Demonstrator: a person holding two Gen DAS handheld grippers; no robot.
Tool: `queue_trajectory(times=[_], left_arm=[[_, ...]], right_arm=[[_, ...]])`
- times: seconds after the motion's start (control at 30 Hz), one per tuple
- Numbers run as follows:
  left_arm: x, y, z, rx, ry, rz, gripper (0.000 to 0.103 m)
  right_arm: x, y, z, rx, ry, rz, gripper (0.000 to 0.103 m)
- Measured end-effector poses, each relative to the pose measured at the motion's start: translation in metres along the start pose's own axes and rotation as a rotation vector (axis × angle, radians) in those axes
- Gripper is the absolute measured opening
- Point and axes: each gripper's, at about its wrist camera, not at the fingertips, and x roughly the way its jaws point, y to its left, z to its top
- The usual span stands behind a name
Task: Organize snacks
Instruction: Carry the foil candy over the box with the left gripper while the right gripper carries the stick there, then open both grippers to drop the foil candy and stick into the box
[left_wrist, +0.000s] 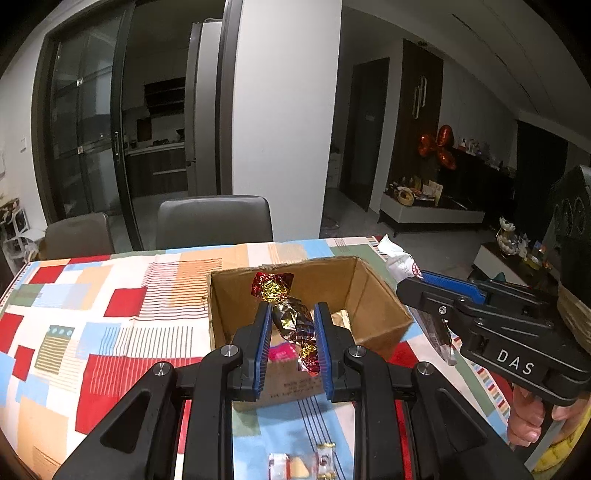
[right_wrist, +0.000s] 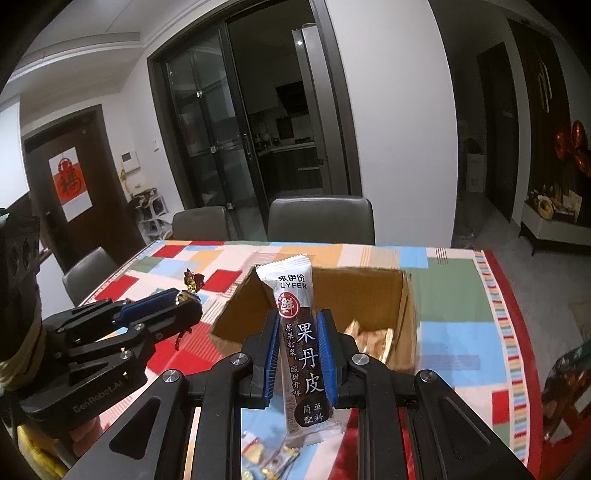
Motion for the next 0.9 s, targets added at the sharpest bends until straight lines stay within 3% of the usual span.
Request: queue_trajectory(times=[0.37, 0.43, 0.47, 0.5, 0.9], left_arm=[[0.051, 0.01, 0.016, 0.027, 0.061, 0.004, 0.024], [0.057, 0.009, 0.017, 0.03, 0.068, 0.009, 0.03], [0.057, 0.008, 0.017, 0.03, 0.069, 0.014, 0.039], [0.056, 0.008, 0.017, 0.028, 0.066, 0.02, 0.042], [0.007, -0.004, -0.014, 0.057, 0.009, 0.035, 0.042]], right_arm=[[0.042, -0.016, 0.013, 0.0, 0.025, -0.051, 0.022], [0.047, -0.021, 0.014, 0.008, 0.029, -0.071, 0.027], [0.049, -0.023, 0.014, 0.008, 0.031, -0.091, 0.038], [0.049, -0.024, 0.014, 0.012, 0.026, -0.105, 0.042], [0.006, -0.008, -0.014, -0.023, -0.005, -0.084, 0.042]])
